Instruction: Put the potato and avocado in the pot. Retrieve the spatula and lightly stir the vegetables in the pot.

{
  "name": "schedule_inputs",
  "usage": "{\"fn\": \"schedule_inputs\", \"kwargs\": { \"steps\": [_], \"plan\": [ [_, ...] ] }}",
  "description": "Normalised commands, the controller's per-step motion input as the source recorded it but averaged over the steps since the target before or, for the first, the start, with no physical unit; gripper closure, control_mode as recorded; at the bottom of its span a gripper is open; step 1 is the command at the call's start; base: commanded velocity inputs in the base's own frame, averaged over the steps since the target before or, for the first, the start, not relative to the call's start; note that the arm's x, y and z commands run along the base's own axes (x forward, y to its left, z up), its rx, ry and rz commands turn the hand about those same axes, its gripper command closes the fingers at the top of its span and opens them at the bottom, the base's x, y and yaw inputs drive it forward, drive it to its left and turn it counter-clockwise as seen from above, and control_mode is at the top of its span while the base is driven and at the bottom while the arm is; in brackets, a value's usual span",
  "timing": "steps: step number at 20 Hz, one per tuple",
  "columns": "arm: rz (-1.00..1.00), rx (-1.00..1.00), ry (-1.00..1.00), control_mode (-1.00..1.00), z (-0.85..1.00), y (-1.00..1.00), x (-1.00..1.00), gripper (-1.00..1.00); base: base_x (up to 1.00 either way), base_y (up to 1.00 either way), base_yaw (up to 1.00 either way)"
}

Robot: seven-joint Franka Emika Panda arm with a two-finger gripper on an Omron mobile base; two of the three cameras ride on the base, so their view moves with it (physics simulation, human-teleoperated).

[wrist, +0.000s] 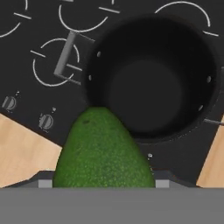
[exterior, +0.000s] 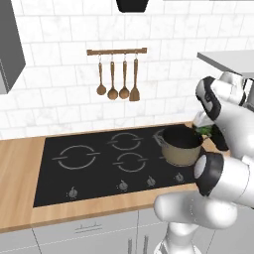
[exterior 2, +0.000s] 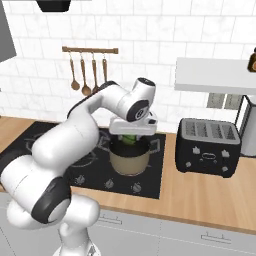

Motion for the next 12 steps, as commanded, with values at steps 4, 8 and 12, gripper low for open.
{"fn": "schedule_inputs", "kwargs": {
  "steps": [4, 8, 12],
  "plan": [
    [0.0, -0.02, 0.08, -1.0, -0.45, 0.22, 0.79, 1.0, 0.0, 0.0, 0.0],
    [0.0, -0.01, 0.06, -1.0, -0.69, 0.0, 0.61, 1.0, 0.0, 0.0, 0.0],
    [0.0, -0.03, 0.0, -1.0, -0.64, 0.0, 0.3, 1.0, 0.0, 0.0, 0.0]
  ]
}}
